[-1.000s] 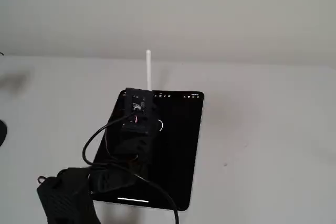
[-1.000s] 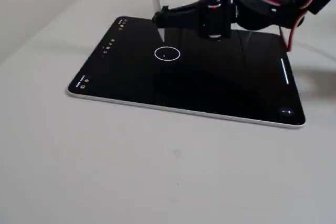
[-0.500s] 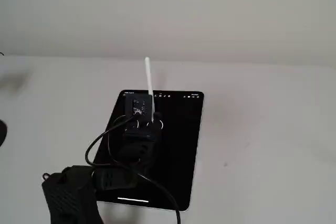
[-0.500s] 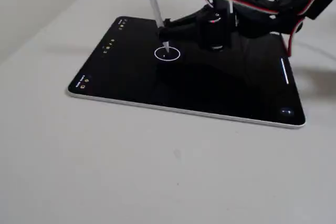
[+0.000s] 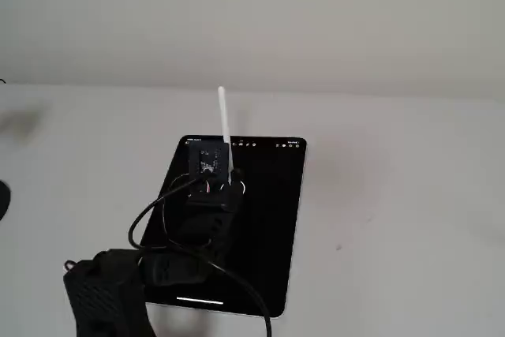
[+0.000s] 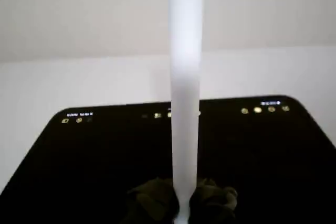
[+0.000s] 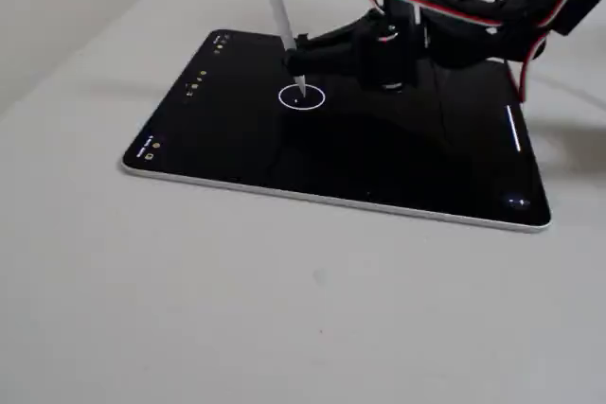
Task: Draw 2 dots in a circle representing the eyes of a stickman
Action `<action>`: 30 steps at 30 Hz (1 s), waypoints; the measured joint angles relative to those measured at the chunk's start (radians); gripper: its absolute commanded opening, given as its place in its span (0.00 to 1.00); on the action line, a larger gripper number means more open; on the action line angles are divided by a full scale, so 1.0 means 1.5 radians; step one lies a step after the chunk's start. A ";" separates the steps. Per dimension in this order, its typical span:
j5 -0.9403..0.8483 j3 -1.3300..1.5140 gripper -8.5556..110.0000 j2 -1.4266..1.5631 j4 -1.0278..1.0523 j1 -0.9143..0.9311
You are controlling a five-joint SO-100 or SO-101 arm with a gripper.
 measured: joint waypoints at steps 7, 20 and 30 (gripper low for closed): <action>0.000 -0.002 0.07 0.000 0.000 0.010; 0.002 -0.014 0.07 -0.001 0.000 0.010; 0.002 -0.025 0.07 -0.017 0.000 0.010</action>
